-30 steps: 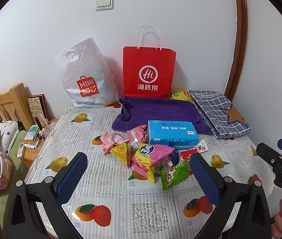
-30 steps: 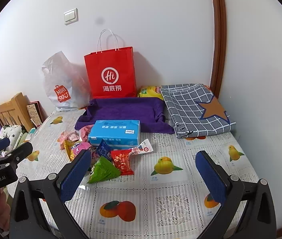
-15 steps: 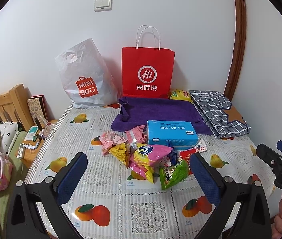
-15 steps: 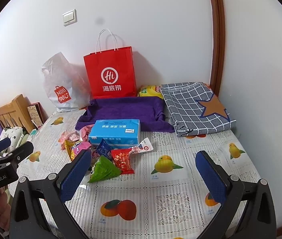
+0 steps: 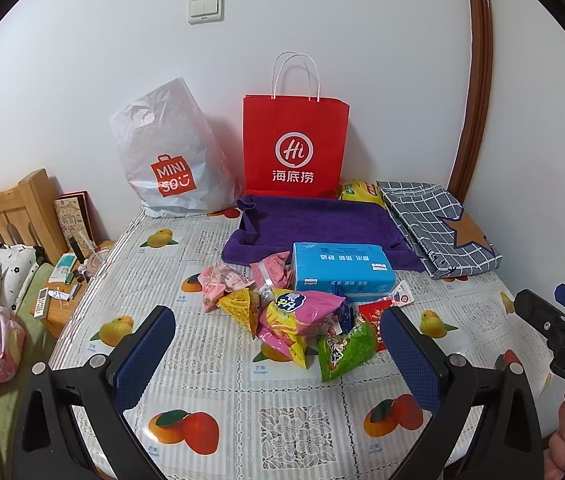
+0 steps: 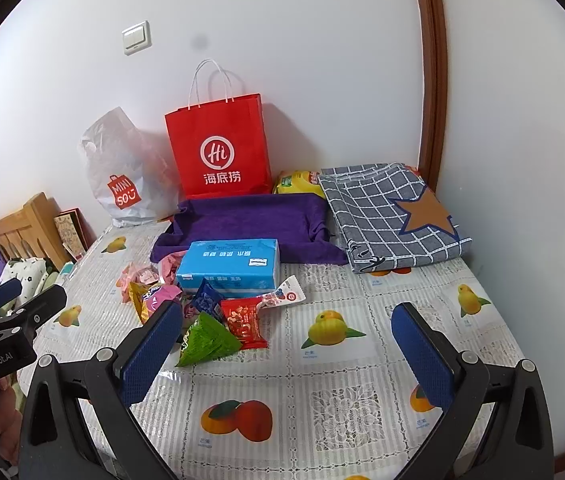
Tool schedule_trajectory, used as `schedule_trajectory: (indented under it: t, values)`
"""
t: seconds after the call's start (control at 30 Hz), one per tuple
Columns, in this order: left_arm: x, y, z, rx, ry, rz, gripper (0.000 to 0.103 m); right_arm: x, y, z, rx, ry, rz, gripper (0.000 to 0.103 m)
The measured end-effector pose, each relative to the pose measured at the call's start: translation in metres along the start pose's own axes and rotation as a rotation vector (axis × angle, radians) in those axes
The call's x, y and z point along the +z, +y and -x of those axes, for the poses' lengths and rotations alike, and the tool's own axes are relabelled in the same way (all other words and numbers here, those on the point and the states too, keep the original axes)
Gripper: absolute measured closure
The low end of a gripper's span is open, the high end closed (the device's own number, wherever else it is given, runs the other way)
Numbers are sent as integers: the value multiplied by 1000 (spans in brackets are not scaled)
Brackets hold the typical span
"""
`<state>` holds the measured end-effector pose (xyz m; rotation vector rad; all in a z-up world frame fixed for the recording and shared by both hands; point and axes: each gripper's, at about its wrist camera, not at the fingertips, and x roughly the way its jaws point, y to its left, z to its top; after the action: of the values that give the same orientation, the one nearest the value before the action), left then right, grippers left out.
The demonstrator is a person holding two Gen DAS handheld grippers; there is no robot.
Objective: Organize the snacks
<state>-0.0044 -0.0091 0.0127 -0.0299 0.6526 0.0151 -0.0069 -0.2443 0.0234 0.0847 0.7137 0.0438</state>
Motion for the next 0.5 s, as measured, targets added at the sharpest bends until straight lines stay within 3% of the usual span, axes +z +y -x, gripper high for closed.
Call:
schedule_trajectory:
  t: [0.5]
  values:
    - [-1,-2,0,0,-4,3,0,-1,2,1,1,-2,5,0]
